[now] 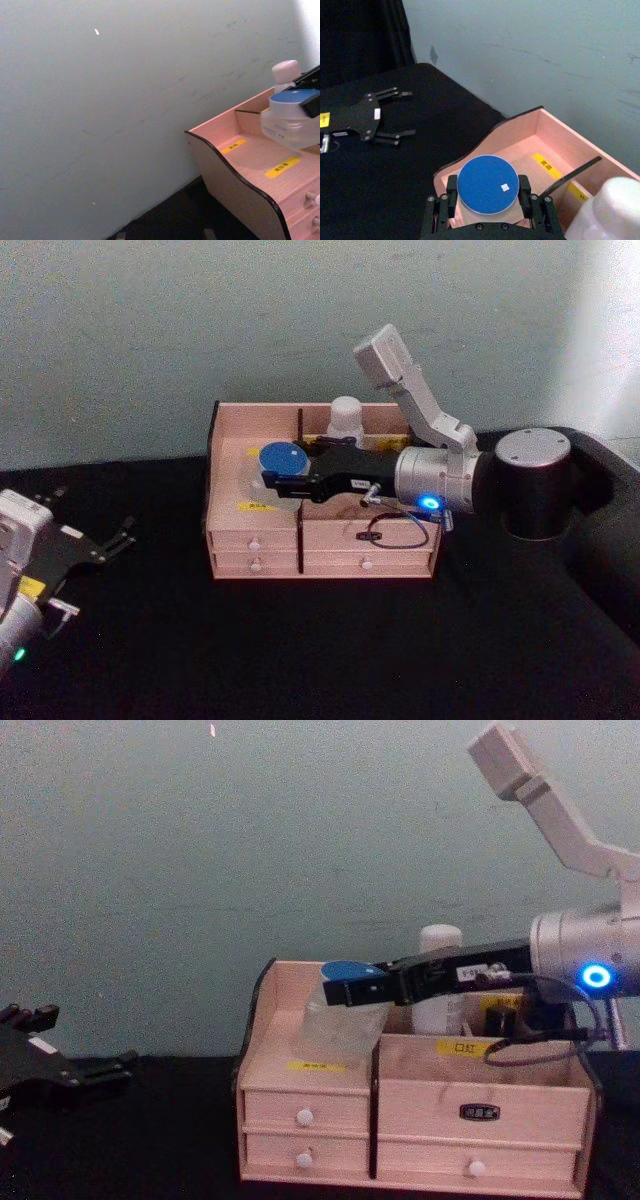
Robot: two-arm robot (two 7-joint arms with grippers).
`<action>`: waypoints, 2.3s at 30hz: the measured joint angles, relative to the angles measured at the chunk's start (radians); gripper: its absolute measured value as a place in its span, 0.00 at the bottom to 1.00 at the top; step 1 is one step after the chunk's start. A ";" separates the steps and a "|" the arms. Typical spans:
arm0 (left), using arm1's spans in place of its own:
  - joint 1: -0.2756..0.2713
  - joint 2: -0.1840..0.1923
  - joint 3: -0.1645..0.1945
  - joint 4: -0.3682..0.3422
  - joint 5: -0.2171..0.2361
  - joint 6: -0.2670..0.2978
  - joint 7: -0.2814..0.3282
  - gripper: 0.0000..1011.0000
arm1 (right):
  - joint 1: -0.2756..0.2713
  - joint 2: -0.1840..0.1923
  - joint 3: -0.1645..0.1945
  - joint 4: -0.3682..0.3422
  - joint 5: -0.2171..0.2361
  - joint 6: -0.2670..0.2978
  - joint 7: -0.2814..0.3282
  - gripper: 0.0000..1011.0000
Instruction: Pick up the facial cleanser and watermelon frost from the table and place them into the tiered storage box.
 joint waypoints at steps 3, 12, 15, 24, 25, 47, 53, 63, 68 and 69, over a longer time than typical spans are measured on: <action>0.000 0.000 0.000 0.000 0.000 0.000 0.000 0.99 | 0.018 -0.016 -0.004 0.029 -0.004 -0.001 0.002 0.72; 0.000 0.000 0.000 0.000 0.000 0.000 0.000 0.99 | 0.065 -0.067 -0.021 0.120 -0.017 -0.003 0.021 0.72; 0.000 0.000 0.000 0.000 0.000 0.000 0.000 0.99 | 0.079 -0.082 -0.026 0.150 -0.023 -0.004 0.027 0.72; 0.000 0.000 0.000 0.000 0.000 0.000 0.000 0.99 | 0.104 -0.113 -0.032 0.212 -0.040 -0.004 0.032 0.72; 0.000 0.000 0.000 0.000 0.000 0.000 0.000 0.99 | 0.105 -0.115 -0.032 0.214 -0.041 -0.004 0.032 0.72; 0.000 0.000 0.000 0.000 0.000 0.000 0.000 0.99 | 0.118 -0.142 -0.010 0.263 -0.070 0.009 0.017 0.72; 0.000 0.000 0.000 0.000 0.000 0.000 0.000 0.99 | 0.118 -0.142 -0.010 0.263 -0.070 0.009 0.017 0.72; 0.000 0.000 0.000 0.000 0.000 0.000 0.000 0.99 | 0.118 -0.141 -0.011 0.263 -0.069 0.009 0.018 0.72; 0.000 0.000 0.000 0.000 0.000 0.000 0.000 0.99 | 0.118 -0.141 -0.011 0.263 -0.068 0.009 0.018 0.78; 0.000 0.000 0.000 0.000 0.000 0.000 0.000 0.99 | 0.118 -0.141 -0.011 0.263 -0.068 0.009 0.018 0.83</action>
